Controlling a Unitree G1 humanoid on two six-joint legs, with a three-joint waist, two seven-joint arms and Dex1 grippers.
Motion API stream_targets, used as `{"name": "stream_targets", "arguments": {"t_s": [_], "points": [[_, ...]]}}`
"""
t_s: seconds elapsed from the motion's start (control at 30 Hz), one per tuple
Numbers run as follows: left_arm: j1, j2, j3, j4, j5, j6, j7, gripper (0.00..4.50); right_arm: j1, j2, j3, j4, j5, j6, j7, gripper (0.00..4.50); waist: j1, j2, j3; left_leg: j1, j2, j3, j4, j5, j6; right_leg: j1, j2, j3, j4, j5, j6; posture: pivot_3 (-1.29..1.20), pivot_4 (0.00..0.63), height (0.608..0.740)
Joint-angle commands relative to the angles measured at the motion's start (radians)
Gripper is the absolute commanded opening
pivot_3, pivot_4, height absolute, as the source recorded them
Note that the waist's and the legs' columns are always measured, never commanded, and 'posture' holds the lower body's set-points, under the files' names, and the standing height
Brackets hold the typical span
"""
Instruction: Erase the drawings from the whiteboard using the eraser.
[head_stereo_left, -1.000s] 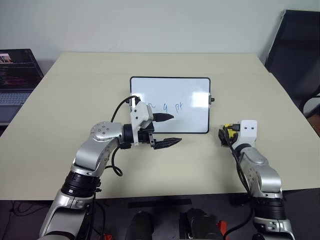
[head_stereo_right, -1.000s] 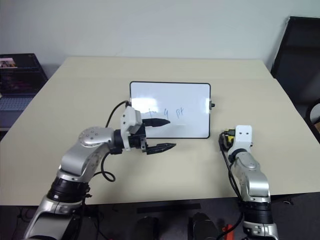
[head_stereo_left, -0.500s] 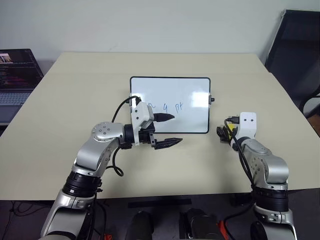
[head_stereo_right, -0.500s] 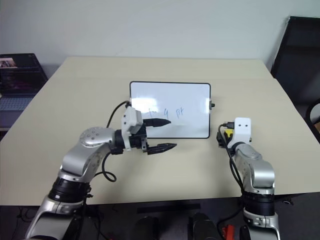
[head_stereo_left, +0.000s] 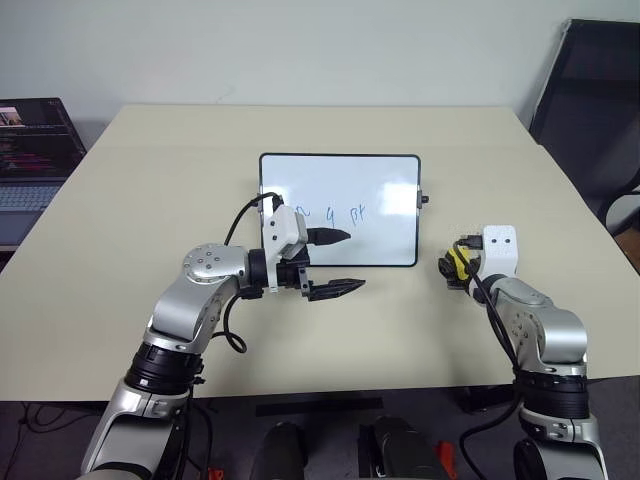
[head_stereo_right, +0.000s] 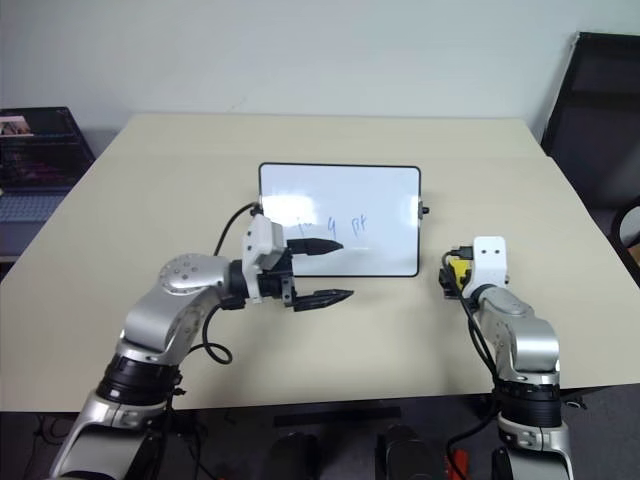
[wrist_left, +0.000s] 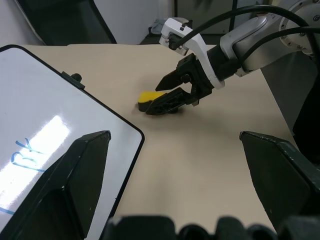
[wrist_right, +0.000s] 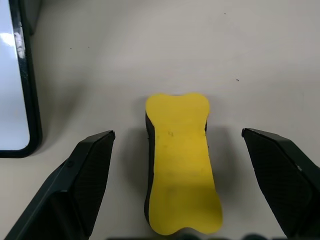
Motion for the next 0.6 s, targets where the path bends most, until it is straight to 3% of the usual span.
{"name": "stream_targets", "arguments": {"t_s": [0.03,0.13,0.4,0.6], "points": [[-0.004,0.004,0.007,-0.025,-0.001,-0.013,-0.001,4.5,-0.01,0.002,0.001,-0.019,-0.007,-0.047,0.0,4.12,0.0,0.0,0.0,0.0,0.0,0.0,0.0,0.0,0.0,0.0,0.0,0.0,0.0,0.0,0.0,0.0,0.15,0.74],[-0.004,0.005,0.01,-0.021,-0.001,-0.015,-0.002,4.5,0.013,0.026,-0.001,-0.018,-0.023,-0.119,-0.021,4.12,0.0,0.0,0.0,0.0,0.0,0.0,0.0,0.0,0.0,0.0,0.0,0.0,0.0,0.0,0.0,0.0,0.15,0.74],[0.003,0.0,0.009,-0.019,-0.003,-0.023,0.001,4.5,0.195,0.167,0.04,0.028,-0.09,-0.666,-0.057,4.12,-0.001,0.0,0.0,0.0,0.0,0.0,0.0,0.0,0.0,0.0,0.0,0.0,0.0,-0.001,0.002,0.0,0.15,0.74],[0.006,-0.001,0.008,-0.022,-0.003,-0.021,0.004,4.5,0.223,0.228,0.007,0.047,-0.057,-0.857,-0.051,4.12,-0.001,0.001,0.0,0.0,0.001,-0.001,0.0,0.0,0.0,0.0,0.0,0.001,0.0,-0.001,0.003,0.0,0.15,0.74]]}}
